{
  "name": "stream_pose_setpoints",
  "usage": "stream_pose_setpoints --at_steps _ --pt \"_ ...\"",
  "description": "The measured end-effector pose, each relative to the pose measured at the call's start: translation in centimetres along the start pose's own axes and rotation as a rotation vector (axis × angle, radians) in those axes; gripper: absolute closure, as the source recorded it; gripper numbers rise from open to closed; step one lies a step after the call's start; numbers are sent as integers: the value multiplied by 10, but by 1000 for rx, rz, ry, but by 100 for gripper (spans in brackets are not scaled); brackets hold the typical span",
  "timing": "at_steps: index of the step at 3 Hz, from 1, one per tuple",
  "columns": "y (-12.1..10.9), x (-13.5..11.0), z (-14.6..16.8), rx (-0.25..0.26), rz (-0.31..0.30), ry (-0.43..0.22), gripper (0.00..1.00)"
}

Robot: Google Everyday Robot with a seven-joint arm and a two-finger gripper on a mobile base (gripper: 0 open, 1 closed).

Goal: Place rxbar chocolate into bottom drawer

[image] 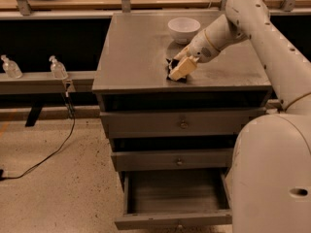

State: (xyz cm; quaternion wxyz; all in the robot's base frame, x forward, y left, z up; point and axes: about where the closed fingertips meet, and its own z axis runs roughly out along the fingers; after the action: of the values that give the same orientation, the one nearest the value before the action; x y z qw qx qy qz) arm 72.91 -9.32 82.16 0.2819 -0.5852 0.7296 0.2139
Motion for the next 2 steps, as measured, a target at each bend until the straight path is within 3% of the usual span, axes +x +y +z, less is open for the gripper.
stream_pose_setpoints --at_steps 1,2 --pt "19 6 -29 13 -35 -35 100" --pt "58 20 -70 32 -96 -75 100"
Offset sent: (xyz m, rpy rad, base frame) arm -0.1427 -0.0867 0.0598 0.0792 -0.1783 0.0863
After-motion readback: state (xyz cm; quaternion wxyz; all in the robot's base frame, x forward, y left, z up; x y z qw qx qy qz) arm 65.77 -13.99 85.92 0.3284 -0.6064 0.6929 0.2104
